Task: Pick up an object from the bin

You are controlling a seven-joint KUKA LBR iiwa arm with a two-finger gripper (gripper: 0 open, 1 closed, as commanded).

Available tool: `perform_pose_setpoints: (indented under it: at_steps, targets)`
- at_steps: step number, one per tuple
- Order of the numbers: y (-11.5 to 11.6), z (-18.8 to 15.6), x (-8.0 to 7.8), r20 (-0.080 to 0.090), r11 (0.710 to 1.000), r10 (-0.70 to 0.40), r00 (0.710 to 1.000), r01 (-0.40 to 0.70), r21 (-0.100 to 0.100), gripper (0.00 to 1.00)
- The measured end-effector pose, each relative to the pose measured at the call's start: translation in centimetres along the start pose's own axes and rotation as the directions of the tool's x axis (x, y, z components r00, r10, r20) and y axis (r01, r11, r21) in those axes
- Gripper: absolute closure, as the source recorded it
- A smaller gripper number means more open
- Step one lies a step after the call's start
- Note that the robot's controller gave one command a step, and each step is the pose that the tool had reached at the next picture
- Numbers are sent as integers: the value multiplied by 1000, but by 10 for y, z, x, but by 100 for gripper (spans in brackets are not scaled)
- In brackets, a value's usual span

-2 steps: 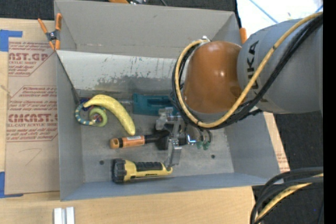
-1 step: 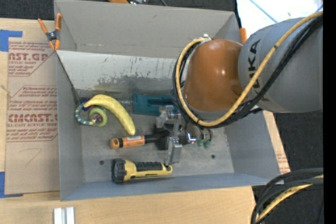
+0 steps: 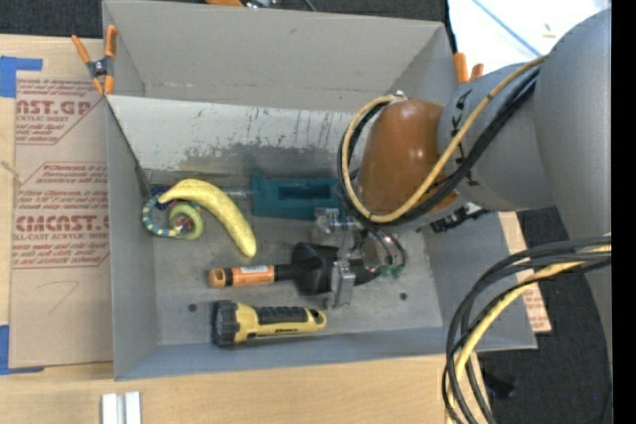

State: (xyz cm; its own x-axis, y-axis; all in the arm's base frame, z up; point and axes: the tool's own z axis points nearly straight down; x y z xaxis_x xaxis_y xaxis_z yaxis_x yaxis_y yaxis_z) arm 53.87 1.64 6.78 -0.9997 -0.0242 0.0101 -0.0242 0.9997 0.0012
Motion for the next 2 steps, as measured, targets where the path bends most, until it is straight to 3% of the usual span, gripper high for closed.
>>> perform_pose_setpoints:
  at_steps: [1, 2]
  targets:
    - [-5, -1, -1, 12, 1000, -28, 1000, 28, -4, 0]
    - [1, -1, 0, 1, 1000, -5, 1000, 5, -2, 0]
